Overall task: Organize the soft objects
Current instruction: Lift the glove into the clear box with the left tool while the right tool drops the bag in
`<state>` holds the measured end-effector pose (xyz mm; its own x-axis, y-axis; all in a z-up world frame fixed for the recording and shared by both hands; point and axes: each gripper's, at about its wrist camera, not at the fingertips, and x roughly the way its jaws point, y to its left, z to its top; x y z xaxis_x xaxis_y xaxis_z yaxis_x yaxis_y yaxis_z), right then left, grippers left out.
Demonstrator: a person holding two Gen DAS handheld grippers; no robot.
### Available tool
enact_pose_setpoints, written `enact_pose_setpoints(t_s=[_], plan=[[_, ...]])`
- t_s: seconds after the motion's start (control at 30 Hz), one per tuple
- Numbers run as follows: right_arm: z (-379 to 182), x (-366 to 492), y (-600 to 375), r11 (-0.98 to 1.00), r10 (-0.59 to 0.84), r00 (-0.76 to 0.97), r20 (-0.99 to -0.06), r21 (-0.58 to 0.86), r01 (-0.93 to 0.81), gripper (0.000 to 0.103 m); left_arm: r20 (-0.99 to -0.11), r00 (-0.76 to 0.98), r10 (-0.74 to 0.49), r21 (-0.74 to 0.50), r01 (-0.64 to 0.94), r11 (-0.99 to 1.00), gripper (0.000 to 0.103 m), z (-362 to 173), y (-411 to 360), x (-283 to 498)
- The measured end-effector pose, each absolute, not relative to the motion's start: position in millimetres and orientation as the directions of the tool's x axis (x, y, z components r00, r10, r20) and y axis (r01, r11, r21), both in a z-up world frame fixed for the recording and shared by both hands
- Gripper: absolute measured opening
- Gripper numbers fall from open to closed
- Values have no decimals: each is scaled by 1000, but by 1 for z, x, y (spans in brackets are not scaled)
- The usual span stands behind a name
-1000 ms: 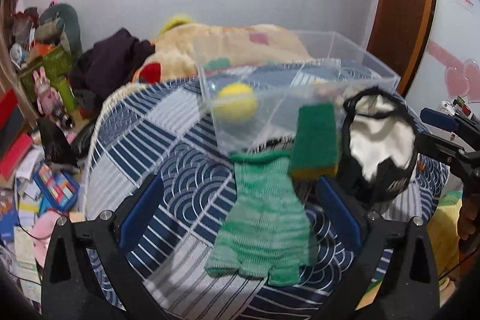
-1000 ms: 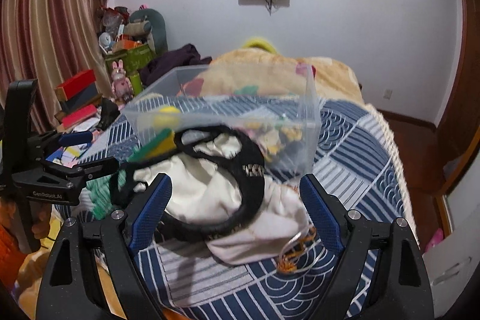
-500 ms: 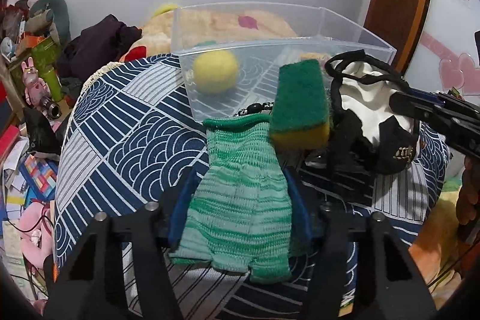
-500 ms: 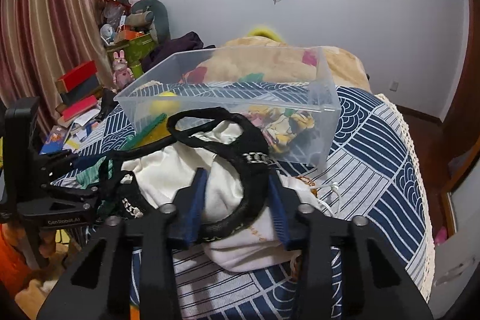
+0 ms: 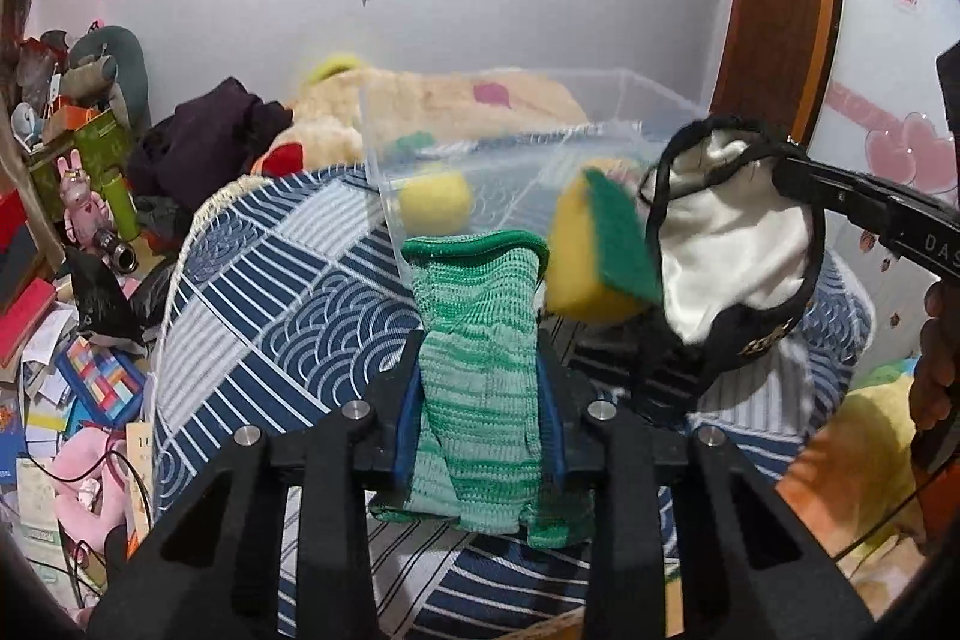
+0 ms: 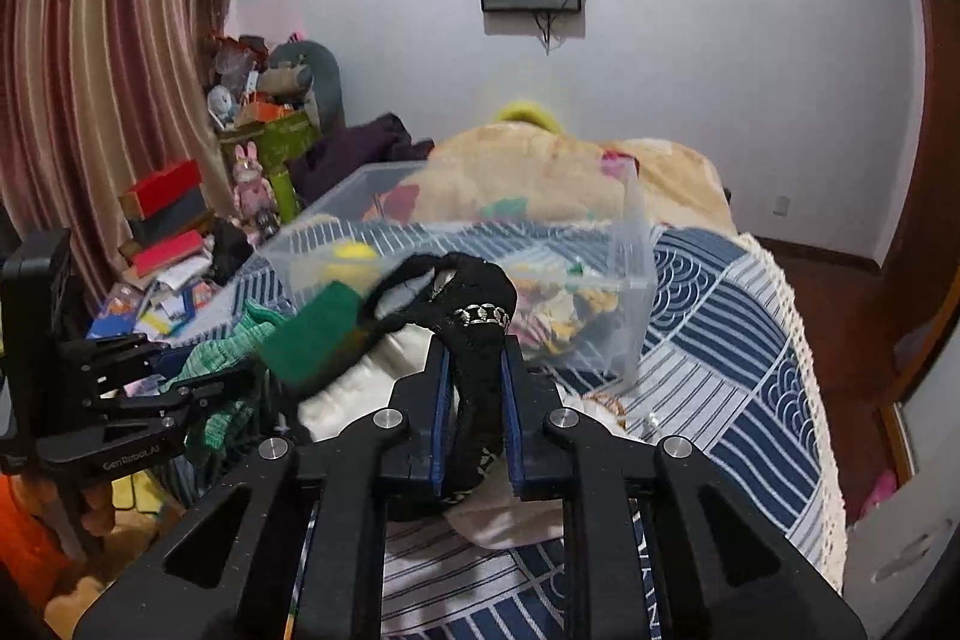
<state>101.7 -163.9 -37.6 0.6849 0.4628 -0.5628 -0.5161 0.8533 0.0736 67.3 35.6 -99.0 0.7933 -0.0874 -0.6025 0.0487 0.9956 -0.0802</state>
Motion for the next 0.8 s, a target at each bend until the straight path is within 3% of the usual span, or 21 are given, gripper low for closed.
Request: enact_pose_setpoints(t_s=[0.4,0.8], plan=[[-2,102,-173,857,487,745,-456,84,-509,13,-495,860,-125,-87,94,992,33,-43,45,73],[30,133,-166,872,479,803,-353,93,-480,13,-463,874,-146,-79,124,989,33,-17,48,126]])
